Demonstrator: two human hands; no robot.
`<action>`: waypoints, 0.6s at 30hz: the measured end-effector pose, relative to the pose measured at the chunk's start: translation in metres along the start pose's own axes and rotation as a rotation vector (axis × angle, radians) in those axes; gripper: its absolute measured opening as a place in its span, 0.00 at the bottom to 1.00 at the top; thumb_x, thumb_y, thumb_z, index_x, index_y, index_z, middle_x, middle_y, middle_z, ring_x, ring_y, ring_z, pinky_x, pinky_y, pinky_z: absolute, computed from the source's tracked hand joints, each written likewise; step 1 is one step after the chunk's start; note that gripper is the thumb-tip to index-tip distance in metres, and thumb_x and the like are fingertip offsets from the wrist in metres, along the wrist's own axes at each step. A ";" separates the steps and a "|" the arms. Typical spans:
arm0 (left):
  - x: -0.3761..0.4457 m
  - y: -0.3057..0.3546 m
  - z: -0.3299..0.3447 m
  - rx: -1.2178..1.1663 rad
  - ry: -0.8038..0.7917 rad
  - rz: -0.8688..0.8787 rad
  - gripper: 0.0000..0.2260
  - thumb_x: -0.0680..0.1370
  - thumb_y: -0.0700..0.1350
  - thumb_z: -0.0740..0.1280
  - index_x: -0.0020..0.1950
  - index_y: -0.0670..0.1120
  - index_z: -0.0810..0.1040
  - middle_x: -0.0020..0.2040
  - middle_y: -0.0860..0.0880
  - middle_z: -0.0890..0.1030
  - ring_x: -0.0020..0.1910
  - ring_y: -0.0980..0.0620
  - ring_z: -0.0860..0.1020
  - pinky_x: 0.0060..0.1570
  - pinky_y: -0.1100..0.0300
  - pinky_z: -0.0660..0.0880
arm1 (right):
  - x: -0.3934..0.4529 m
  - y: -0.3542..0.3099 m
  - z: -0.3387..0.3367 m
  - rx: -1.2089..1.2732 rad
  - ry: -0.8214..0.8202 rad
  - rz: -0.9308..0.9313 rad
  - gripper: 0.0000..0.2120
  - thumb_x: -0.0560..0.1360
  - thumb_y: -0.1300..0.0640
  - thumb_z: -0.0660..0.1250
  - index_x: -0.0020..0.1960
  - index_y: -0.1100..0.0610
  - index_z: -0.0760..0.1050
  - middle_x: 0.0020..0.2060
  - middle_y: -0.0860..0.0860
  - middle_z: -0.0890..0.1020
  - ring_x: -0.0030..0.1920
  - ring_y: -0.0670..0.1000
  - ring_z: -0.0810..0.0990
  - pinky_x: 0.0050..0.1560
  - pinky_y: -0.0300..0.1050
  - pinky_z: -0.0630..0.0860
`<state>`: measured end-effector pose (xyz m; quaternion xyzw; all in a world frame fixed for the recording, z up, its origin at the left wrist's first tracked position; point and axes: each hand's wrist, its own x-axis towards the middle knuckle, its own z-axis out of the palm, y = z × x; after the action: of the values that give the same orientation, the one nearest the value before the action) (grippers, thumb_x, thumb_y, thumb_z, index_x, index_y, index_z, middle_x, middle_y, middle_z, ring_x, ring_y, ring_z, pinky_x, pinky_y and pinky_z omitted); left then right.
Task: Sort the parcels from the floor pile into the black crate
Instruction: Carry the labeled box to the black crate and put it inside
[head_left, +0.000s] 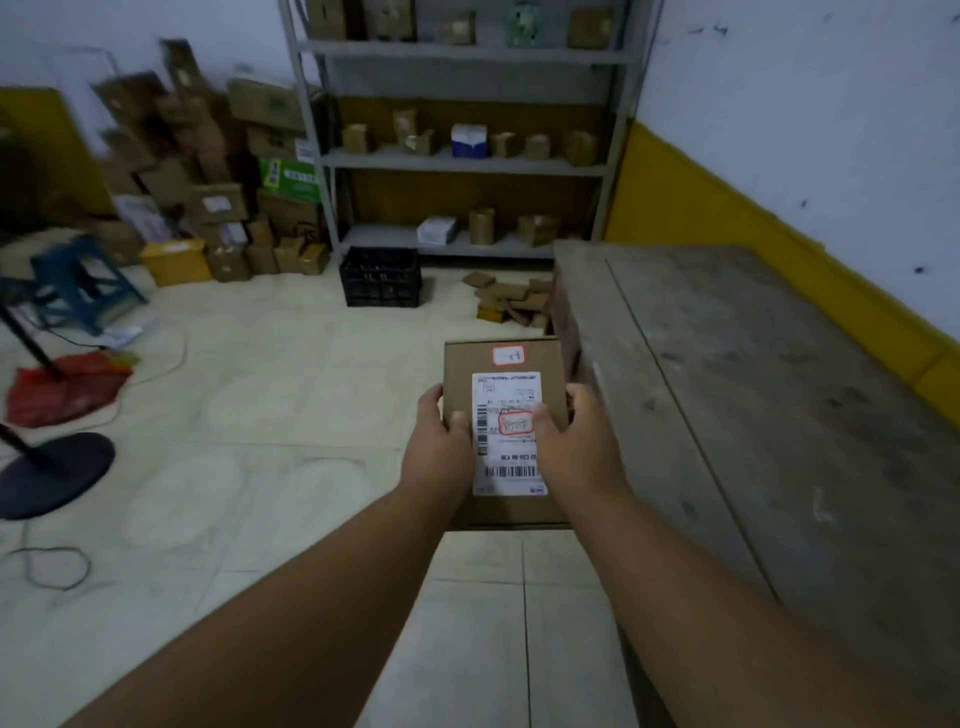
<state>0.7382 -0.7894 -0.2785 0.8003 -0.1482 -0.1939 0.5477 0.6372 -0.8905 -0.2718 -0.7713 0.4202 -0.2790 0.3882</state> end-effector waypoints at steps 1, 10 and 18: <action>0.016 0.008 -0.022 -0.001 0.032 0.037 0.18 0.83 0.53 0.53 0.72 0.64 0.57 0.44 0.56 0.80 0.37 0.58 0.82 0.30 0.60 0.79 | 0.008 -0.023 0.017 0.012 0.007 -0.018 0.14 0.80 0.44 0.61 0.63 0.47 0.67 0.45 0.42 0.78 0.38 0.39 0.79 0.26 0.30 0.72; 0.137 0.058 -0.154 0.038 0.207 0.120 0.20 0.80 0.62 0.52 0.63 0.51 0.70 0.45 0.53 0.79 0.41 0.55 0.79 0.34 0.58 0.76 | 0.068 -0.169 0.134 0.084 0.051 -0.153 0.14 0.81 0.41 0.54 0.50 0.52 0.65 0.38 0.46 0.76 0.35 0.44 0.80 0.27 0.40 0.76; 0.241 0.052 -0.182 0.098 0.296 0.123 0.16 0.81 0.61 0.51 0.50 0.51 0.70 0.40 0.52 0.79 0.37 0.56 0.79 0.29 0.62 0.71 | 0.152 -0.196 0.218 0.094 -0.016 -0.192 0.14 0.81 0.41 0.53 0.49 0.51 0.65 0.38 0.48 0.78 0.33 0.44 0.82 0.27 0.41 0.78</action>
<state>1.0349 -0.7671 -0.2066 0.8353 -0.1237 -0.0325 0.5346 0.9612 -0.8751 -0.2109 -0.7911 0.3275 -0.3285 0.3988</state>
